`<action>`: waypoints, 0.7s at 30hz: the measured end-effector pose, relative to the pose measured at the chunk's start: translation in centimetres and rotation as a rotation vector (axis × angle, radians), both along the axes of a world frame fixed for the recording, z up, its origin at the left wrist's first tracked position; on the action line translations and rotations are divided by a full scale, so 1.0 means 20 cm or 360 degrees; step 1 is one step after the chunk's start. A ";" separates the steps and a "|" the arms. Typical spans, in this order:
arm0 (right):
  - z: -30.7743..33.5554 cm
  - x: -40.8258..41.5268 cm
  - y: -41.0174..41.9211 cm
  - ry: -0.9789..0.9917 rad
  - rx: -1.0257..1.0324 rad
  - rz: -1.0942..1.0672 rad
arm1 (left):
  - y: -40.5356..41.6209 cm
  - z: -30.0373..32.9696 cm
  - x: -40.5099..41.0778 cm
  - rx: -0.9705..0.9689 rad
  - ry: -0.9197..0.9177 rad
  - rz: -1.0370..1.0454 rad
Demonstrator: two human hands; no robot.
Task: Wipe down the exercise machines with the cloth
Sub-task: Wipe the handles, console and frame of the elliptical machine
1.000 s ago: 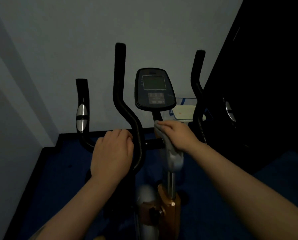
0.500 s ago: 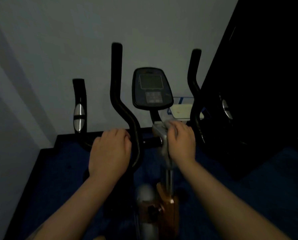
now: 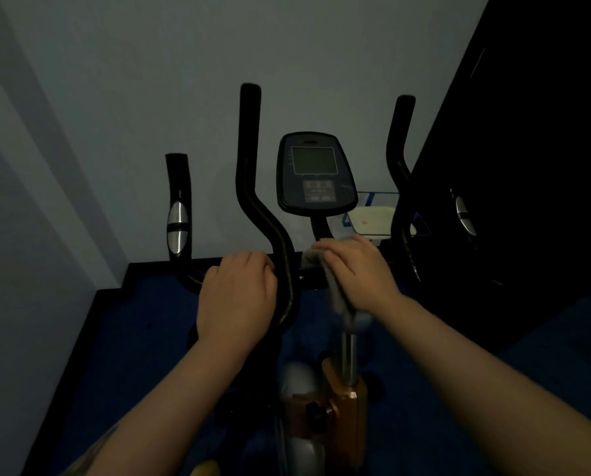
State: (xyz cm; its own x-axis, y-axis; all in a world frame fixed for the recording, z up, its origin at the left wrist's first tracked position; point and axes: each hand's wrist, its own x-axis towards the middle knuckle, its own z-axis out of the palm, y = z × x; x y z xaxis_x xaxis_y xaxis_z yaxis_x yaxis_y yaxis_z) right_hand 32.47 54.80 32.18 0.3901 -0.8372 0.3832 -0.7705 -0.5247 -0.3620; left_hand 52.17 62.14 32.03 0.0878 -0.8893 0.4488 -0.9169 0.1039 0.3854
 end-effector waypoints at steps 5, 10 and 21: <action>-0.11 0.32 0.18 -0.0084 -0.0216 -0.0387 | 0.01 -0.01 0.00 -0.0034 -0.0002 0.0027; -0.10 0.13 0.10 0.0099 -0.0409 -0.0252 | 0.02 0.00 0.00 -0.0059 0.0034 0.0038; 0.14 0.18 0.09 -0.0334 -0.0055 -0.0362 | 0.03 0.12 0.07 0.0176 0.0782 -0.0003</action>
